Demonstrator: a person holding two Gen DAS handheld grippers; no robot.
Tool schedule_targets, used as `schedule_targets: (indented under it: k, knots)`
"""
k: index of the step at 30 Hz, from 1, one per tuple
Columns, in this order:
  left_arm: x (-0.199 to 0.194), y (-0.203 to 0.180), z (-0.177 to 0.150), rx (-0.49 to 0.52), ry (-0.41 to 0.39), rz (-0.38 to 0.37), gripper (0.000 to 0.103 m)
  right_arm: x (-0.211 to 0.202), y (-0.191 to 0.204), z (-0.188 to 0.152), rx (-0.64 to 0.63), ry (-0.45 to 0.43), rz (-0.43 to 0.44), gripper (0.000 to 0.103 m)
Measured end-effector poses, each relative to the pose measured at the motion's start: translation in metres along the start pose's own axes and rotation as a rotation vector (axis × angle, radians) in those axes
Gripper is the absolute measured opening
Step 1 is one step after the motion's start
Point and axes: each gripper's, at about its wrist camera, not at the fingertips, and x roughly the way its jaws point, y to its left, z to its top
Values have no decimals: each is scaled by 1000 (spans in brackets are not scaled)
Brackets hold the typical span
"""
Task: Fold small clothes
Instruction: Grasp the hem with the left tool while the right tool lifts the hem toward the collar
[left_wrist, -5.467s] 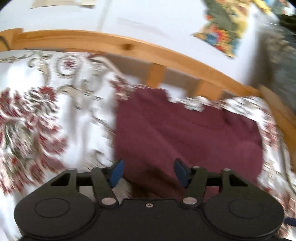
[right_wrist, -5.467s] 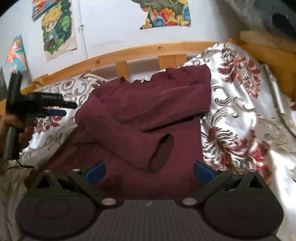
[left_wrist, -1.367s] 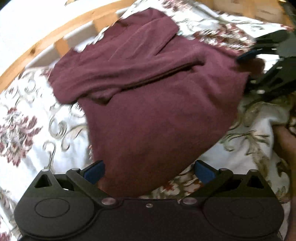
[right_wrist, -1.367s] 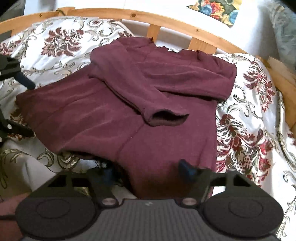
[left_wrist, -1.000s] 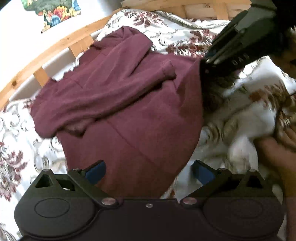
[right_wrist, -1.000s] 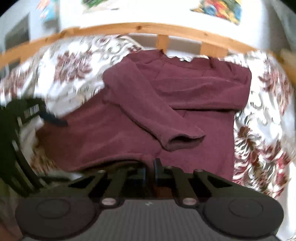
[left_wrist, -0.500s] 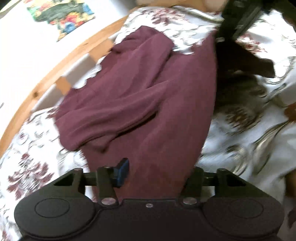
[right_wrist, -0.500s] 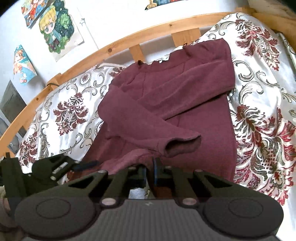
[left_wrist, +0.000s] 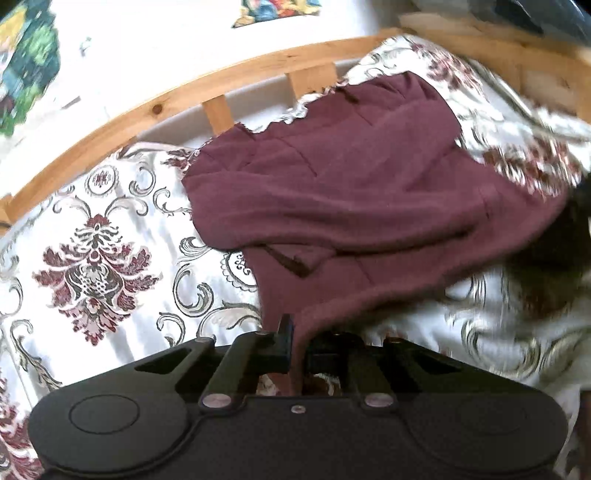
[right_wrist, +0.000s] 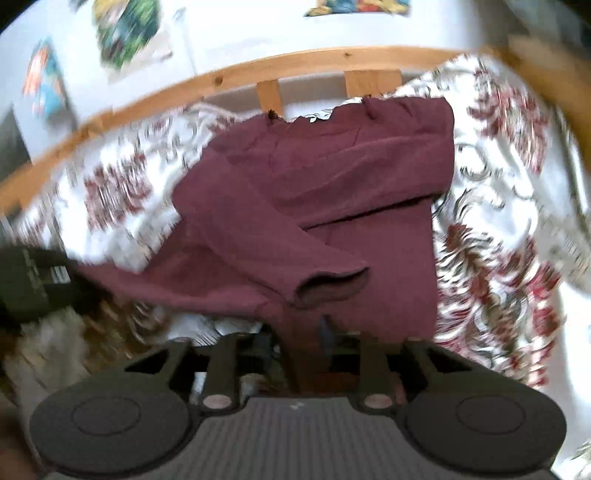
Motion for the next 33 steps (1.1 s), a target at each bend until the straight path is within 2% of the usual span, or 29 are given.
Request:
schedule_targets:
  k: [4, 9, 17, 20, 25, 28, 30, 32, 33]
  knots:
    - [1, 4, 7, -54, 0, -28, 7, 8, 26, -27, -222, 19, -120, 53]
    - [0, 9, 19, -39, -22, -29, 6, 18, 52, -60, -430, 52, -213, 59]
    - [-13, 19, 31, -30, -64, -30, 6, 13, 64, -86, -542, -16, -365, 67]
    - [-18, 17, 32, -7, -72, -23, 6, 15, 67, -88, -560, -28, -373, 66]
    - [-24, 17, 46, -11, -93, -27, 6, 17, 78, -84, -536, -40, -306, 69]
    - [-28, 20, 57, -25, -106, -31, 6, 27, 90, -85, -602, -64, -385, 75]
    - [-30, 22, 64, -26, -112, -32, 6, 34, 92, -87, -631, -75, -462, 75]
    - [-33, 25, 67, -23, -114, -30, 6, 35, 87, -88, -623, -92, -520, 63]
    - [-34, 26, 67, -20, -112, -31, 6, 33, 83, -90, -616, -95, -539, 42]
